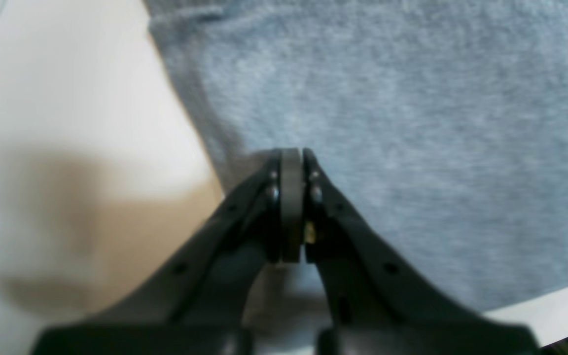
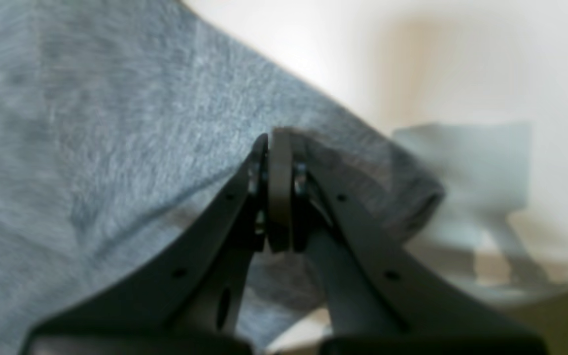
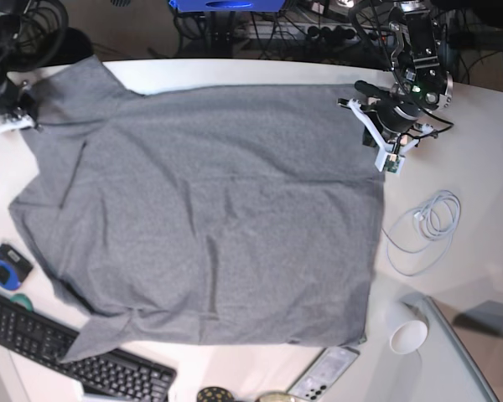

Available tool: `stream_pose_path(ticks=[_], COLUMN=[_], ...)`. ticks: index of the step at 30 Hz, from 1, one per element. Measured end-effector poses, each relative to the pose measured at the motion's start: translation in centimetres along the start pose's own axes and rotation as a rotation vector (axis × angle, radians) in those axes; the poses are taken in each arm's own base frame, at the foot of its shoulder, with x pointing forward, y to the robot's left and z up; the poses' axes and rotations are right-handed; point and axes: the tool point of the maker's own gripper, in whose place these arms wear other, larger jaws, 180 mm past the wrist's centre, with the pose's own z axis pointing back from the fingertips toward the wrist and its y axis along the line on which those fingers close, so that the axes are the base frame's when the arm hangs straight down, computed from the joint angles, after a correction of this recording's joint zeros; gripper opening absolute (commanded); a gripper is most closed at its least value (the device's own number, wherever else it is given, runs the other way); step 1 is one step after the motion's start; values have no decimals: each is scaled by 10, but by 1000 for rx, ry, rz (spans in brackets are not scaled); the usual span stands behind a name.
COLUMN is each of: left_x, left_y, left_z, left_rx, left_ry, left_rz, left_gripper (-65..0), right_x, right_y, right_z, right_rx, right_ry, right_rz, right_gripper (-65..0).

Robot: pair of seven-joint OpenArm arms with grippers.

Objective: Layout the t-shirt on the table in an organized manner, then fold the t-shirt properly
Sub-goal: 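Pull the held corners outward with both grippers to smooth the shirt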

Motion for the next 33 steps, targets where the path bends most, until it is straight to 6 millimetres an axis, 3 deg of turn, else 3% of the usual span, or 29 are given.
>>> stream_pose_path(ticks=[8,12,14,19,24,28,30,33], left_x=[2,13,17,26,17,-4,-9,-10], left_y=[-2,0,2,5,1,-25,-36,-29], left_z=[0,8,12,17,21,24,24,24], left_rx=[-3,11,21,34,27,-31,-62,-44], left_ry=[-4,-36,-50,-76,-62,-14,-6,-3], left_rz=[-6,-23,-35,-42,-47,-82,-85,-88], left_gripper=[-650,-650,-650,-650,-650,-650,-650,-650], right_x=[-16,-42,-48,-6,29,77,82,78], right_y=[-22,-19,-7,29,38,45,49,60], right_z=[14,33,43,65,66,36,20,-1], right_rx=[-42,-74,-62,2,14,38,44,55], right_ry=[39,106,120,2,-70,-147,-137,-97], right_rz=[-82,-75,-63,-1,39,92,135,190], right_gripper=[-648,-648,-648,-648,-648,-648,-648,-648])
